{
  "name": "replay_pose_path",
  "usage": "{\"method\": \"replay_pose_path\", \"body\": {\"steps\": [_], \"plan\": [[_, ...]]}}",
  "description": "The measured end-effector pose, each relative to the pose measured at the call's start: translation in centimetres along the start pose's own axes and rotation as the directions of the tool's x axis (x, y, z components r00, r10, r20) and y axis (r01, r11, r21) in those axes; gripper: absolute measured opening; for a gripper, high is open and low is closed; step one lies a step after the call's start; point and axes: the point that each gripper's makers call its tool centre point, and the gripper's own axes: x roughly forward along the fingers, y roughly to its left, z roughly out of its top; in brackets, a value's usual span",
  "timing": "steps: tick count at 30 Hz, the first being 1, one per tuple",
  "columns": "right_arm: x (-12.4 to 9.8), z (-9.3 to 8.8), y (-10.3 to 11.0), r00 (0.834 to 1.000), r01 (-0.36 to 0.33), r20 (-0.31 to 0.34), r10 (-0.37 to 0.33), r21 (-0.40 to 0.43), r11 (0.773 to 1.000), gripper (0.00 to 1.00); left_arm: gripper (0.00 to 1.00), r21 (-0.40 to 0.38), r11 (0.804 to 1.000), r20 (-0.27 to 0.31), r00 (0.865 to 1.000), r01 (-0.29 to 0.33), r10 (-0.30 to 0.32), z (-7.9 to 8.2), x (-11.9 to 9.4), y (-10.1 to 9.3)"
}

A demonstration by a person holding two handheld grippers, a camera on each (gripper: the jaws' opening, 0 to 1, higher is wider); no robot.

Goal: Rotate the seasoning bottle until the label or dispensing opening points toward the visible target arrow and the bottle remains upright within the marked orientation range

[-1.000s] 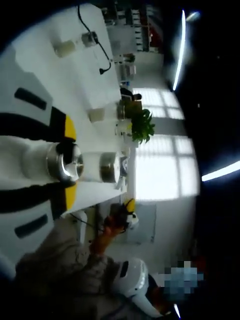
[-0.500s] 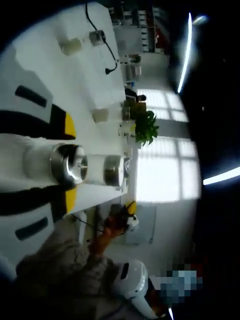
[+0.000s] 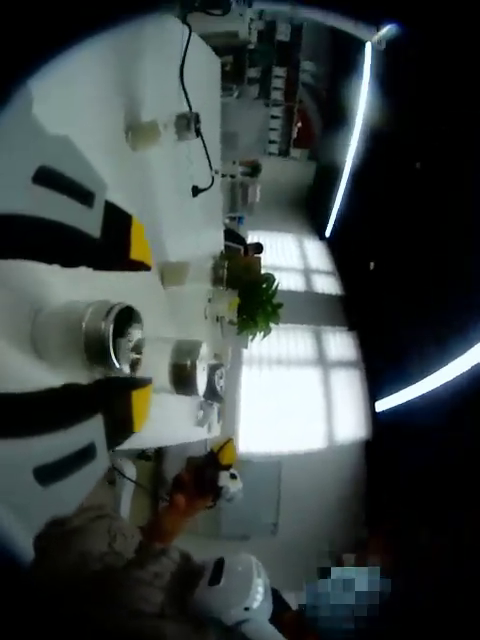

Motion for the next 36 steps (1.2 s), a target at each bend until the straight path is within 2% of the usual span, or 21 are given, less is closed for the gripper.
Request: {"method": "replay_pose_path", "body": {"steps": [1,5,9,11,13,21,36], "plan": [[0.0,0.0,0.0,1.0,0.001,0.001,-0.001,0.0,1.0,0.0,0.44,-0.009,1.0,0.02,1.0,-0.005,0.005,0.2,0.0,-0.2],[0.0,0.1,0.0,1.0,0.003,0.002,-0.003,-0.001,1.0,0.0,0.44,-0.02,0.999,0.038,0.999,-0.037,0.038,0.2,-0.1,-0.4],[0.0,0.0,-0.1,1.0,0.005,0.0,-0.005,0.0,1.0,0.0,0.46,-0.036,0.998,0.041,0.998,-0.045,0.047,-0.1,0.3,-1.2],[0.1,-0.1,-0.1,1.0,0.006,-0.001,-0.006,0.0,1.0,0.0,0.45,0.014,0.996,0.018,0.996,-0.09,0.09,-0.4,0.4,-0.7],[0.1,-0.1,-0.1,1.0,0.007,-0.002,-0.007,-0.001,1.0,0.0,0.44,0.046,0.993,0.004,0.994,-0.107,0.107,-0.7,0.6,-0.8],[0.1,-0.1,-0.1,1.0,0.008,-0.002,-0.008,-0.002,1.0,0.0,0.33,0.045,0.995,0.007,0.996,-0.086,0.086,-0.6,0.7,-1.4],[0.3,-0.3,-0.1,1.0,0.006,-0.009,-0.006,0.005,1.0,0.0,0.33,0.061,0.997,-0.011,0.999,-0.04,0.041,-0.8,0.9,-1.3]]}}
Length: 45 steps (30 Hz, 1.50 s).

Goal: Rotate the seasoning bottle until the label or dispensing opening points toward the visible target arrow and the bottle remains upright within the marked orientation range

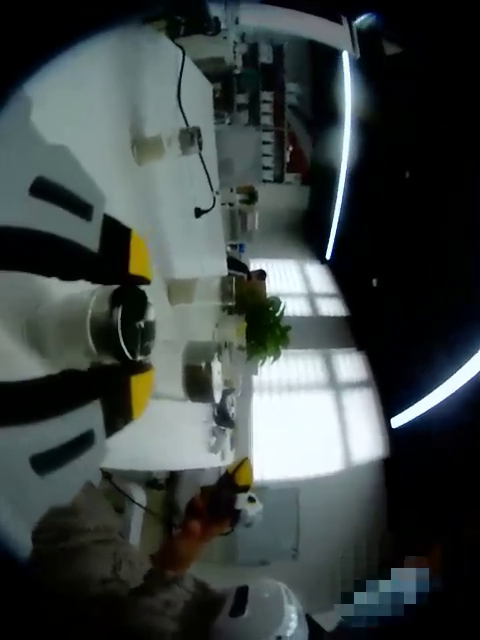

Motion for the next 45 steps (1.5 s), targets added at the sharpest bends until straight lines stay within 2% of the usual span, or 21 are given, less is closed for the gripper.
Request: {"method": "replay_pose_path", "body": {"steps": [5,9,14,18,19,28,35,39,45], "plan": [[0.02,-0.04,0.02,1.0,-0.002,0.0,0.002,0.003,1.0,0.0,0.32,0.022,0.999,-0.01,1.0,0.028,-0.028,-0.08,0.05,-0.11],[0.02,-0.11,0.03,1.0,-0.004,-0.002,0.004,0.006,1.0,0.0,0.32,-0.004,0.996,0.002,0.996,0.094,-0.094,-0.13,0.17,0.01],[-0.04,-0.06,-0.13,1.0,-0.001,-0.001,0.001,0.006,1.0,0.0,0.32,-0.005,0.992,-0.002,0.992,0.123,-0.123,-0.17,0.32,-0.03],[-0.05,-0.14,-0.28,1.0,0.0,-0.002,0.0,0.008,1.0,0.0,0.32,-0.004,0.987,-0.01,0.987,0.159,-0.159,-0.17,0.38,-0.14],[-0.05,-0.18,-0.3,1.0,0.001,-0.003,-0.001,0.008,1.0,0.0,0.32,-0.007,0.983,-0.011,0.983,0.185,-0.185,-0.18,0.36,-0.34],[0.08,-0.31,-0.15,1.0,-0.006,-0.005,0.006,0.01,1.0,0.0,0.32,-0.003,0.975,-0.008,0.975,0.221,-0.221,-0.17,0.57,-0.3],[0.14,-0.43,0.11,1.0,-0.016,-0.01,0.016,0.007,1.0,0.0,0.32,0.003,0.96,-0.021,0.96,0.28,-0.28,-0.2,0.63,-0.49],[0.13,-0.47,0.21,1.0,-0.022,-0.011,0.022,0.008,1.0,0.0,0.33,0.031,0.955,-0.042,0.955,0.294,-0.293,-0.29,0.58,-0.66],[0.16,-0.5,0.53,0.999,-0.036,-0.013,0.036,0.004,0.999,0.0,0.33,0.037,0.949,-0.037,0.949,0.313,-0.312,-0.29,0.66,-0.68]]}}
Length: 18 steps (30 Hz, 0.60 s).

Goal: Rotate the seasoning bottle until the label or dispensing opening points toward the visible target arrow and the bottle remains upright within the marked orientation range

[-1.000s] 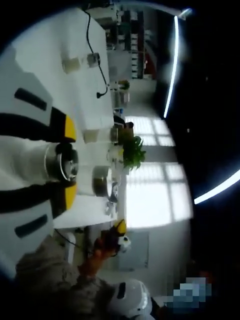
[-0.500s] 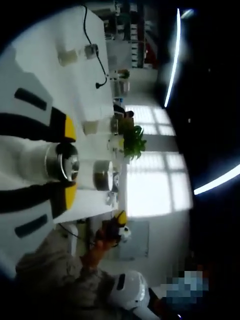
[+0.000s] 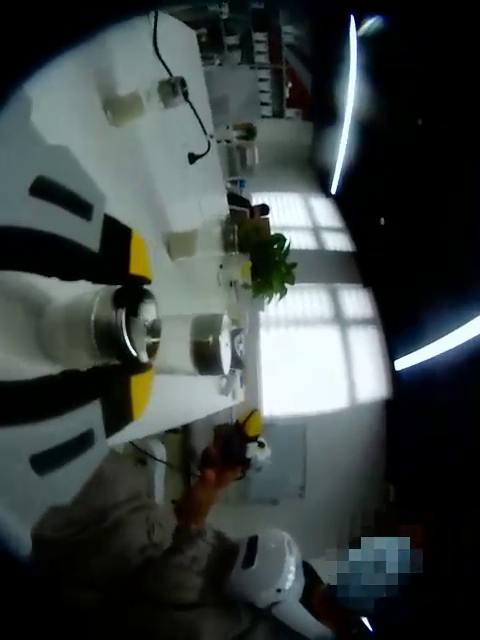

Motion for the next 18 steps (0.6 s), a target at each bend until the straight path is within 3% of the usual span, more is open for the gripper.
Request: {"method": "replay_pose_path", "body": {"steps": [18], "plan": [[0.21,0.0,0.4,1.0,-0.021,0.001,0.021,-0.003,1.0,0.0,0.33,-0.032,0.995,-0.009,0.996,0.091,-0.091,-0.27,-0.07,0.27]]}}
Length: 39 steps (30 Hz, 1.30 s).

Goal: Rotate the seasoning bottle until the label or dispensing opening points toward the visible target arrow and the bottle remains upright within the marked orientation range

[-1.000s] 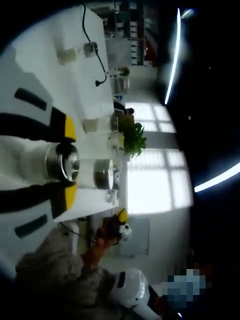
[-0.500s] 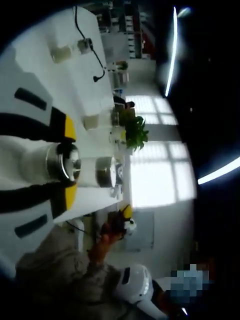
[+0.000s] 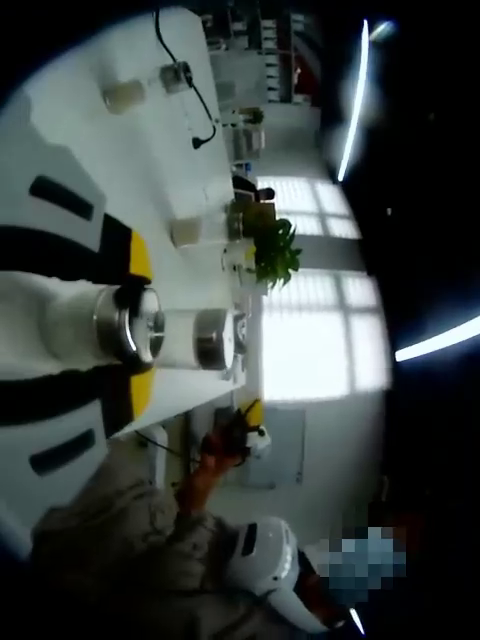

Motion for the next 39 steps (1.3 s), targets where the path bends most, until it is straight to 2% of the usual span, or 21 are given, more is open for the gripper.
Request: {"method": "replay_pose_path", "body": {"steps": [10,15,16,17,20,22,25,28,30,31,32,33,35,37,39], "plan": [[0.1,0.1,0.1,1.0,-0.004,0.005,0.004,0.0,1.0,0.0,0.33,-0.004,1.0,-0.013,0.999,0.03,-0.03,-0.1,0.2,-0.2],[0.0,0.0,0.1,1.0,-0.005,0.006,0.005,-0.002,1.0,0.0,0.33,-0.023,0.999,0.0,0.999,0.045,-0.045,-0.2,0.2,-0.3],[0.0,0.1,0.2,1.0,-0.005,0.007,0.006,-0.005,1.0,0.0,0.33,-0.031,0.999,0.001,0.999,0.044,-0.044,-0.2,0.2,-0.3],[0.0,0.1,0.2,1.0,-0.005,0.01,0.005,-0.008,1.0,0.0,0.33,-0.074,0.997,-0.006,1.0,0.024,-0.024,-0.4,0.2,-0.1],[0.0,0.3,0.3,1.0,-0.009,0.017,0.009,-0.009,1.0,0.01,0.37,-0.039,0.999,-0.011,1.0,0.009,-0.01,-0.3,0.2,-0.5],[0.0,0.3,0.3,1.0,-0.01,0.014,0.011,-0.01,1.0,0.01,0.46,-0.056,0.998,0.014,1.0,-0.015,0.016,0.1,0.1,-0.2],[0.0,0.2,0.4,1.0,-0.008,0.005,0.008,-0.025,1.0,0.01,0.46,-0.071,0.997,0.07,0.997,-0.037,0.042,1.3,-0.3,-0.5],[-0.1,0.5,0.4,1.0,-0.007,0.014,0.007,-0.024,1.0,0.0,0.46,-0.077,0.991,0.1,0.988,-0.106,0.114,2.1,-0.6,-0.4],[-0.1,0.5,0.3,1.0,-0.005,0.016,0.005,-0.024,1.0,0.0,0.45,-0.113,0.978,0.083,0.979,-0.178,0.188,1.7,-1.1,0.0],[-0.1,0.5,0.4,1.0,-0.005,0.015,0.005,-0.025,1.0,0.0,0.46,-0.099,0.977,0.121,0.972,-0.189,0.2,2.3,-1.4,-0.1],[-0.1,0.4,0.4,1.0,-0.006,0.014,0.006,-0.024,1.0,0.0,0.46,-0.125,0.973,0.149,0.965,-0.196,0.214,2.7,-1.6,-0.3],[0.0,0.3,0.4,1.0,-0.007,0.011,0.007,-0.022,1.0,0.0,0.45,-0.148,0.968,0.163,0.96,-0.205,0.228,2.9,-1.8,-0.5],[0.1,0.1,0.4,1.0,-0.008,0.005,0.008,-0.019,1.0,0.0,0.46,-0.14,0.965,0.181,0.952,-0.224,0.247,3.3,-2.2,-0.9],[0.1,0.1,0.5,1.0,-0.007,0.003,0.007,-0.016,1.0,0.0,0.46,-0.142,0.956,0.168,0.945,-0.258,0.28,3.3,-2.3,-0.8],[0.2,0.3,0.6,1.0,-0.009,0.006,0.009,-0.021,1.0,0.0,0.45,-0.13,0.936,0.149,0.927,-0.328,0.346,3.4,-2.5,0.0]]}}
